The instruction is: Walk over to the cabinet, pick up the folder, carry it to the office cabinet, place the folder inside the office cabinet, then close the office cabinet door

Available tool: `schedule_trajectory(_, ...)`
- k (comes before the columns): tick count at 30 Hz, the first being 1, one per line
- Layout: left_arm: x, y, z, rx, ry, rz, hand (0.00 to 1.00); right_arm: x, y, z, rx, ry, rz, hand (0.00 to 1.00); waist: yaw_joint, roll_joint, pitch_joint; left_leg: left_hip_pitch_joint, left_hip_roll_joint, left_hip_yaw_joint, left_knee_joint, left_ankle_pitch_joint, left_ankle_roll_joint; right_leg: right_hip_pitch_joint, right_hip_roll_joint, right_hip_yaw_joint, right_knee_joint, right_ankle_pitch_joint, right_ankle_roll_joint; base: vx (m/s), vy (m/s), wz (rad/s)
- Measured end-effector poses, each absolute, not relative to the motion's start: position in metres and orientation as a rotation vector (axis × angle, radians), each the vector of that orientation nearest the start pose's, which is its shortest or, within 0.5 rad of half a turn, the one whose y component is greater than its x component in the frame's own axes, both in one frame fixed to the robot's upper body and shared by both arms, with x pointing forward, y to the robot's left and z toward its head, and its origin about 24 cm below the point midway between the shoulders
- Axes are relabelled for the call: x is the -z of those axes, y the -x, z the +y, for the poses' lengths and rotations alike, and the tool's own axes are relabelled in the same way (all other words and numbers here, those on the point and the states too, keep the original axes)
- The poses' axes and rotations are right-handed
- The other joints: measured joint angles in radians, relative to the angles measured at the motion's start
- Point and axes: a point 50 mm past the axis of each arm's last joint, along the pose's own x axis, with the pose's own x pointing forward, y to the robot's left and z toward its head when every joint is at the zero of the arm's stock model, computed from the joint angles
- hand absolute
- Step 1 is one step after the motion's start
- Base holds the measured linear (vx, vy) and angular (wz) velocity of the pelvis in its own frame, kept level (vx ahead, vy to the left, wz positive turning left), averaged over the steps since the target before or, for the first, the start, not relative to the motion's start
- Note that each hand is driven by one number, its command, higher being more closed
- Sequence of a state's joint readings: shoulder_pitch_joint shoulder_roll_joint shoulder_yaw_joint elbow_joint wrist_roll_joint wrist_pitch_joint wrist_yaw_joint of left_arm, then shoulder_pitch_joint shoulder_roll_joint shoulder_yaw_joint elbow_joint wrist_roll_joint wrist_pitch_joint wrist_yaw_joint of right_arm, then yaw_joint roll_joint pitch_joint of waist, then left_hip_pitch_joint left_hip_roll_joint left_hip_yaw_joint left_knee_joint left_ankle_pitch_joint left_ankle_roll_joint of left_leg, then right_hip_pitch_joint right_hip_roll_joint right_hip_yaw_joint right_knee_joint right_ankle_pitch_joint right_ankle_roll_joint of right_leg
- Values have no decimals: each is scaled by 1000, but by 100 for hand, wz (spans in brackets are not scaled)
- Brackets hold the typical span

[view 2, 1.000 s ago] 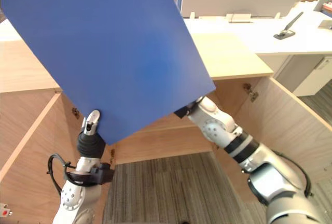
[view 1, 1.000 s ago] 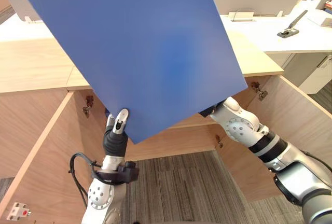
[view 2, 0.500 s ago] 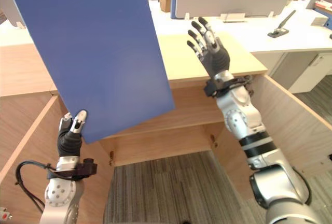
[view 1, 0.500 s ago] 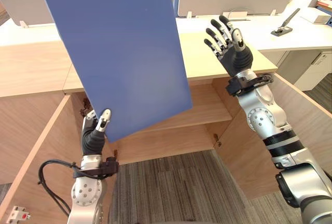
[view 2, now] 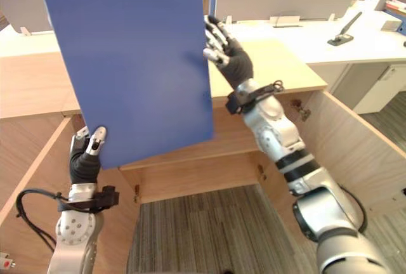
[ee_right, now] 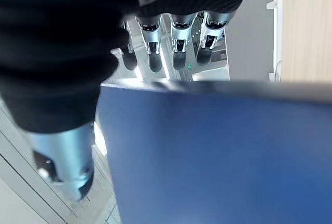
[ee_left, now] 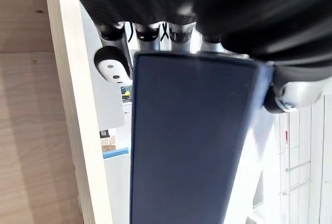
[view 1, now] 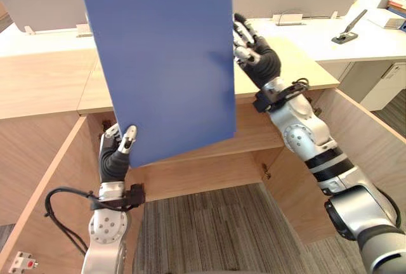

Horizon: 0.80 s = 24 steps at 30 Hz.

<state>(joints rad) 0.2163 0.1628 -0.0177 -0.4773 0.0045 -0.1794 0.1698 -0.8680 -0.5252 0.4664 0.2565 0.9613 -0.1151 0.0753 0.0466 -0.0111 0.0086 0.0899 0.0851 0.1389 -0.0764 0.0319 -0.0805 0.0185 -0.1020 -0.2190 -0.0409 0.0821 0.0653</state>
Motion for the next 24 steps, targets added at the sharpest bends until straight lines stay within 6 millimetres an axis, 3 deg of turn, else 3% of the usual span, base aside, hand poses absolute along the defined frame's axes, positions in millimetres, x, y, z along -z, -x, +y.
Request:
schedule_trajectory(12,-123,-200,169,-134,-56,-451,100,-234,-381,-80,-497,-182,-351,0,12,16,11,-2,0,1,0,0,0,-1,0,-1,-2,1,0,0,0,0)
schedule_trajectory(21,-122,-200,168,-140,-26,-444,100,-240,-385,-66,-513,-60,-355,0,13,23,15,-4,0,-1,0,0,0,-1,-1,-3,-3,1,0,0,0,0)
schedule_trajectory(22,-122,-200,168,-140,-25,-443,100,-240,-385,-66,-519,-50,-352,100,13,23,15,-4,0,-1,0,0,0,-1,-1,-3,-3,1,0,0,0,0)
schedule_trajectory(24,-122,-200,168,-137,-27,-442,100,-236,-385,-66,-538,-45,-325,100,13,23,15,-4,1,-1,-1,0,0,-1,0,-3,-3,1,0,0,0,0)
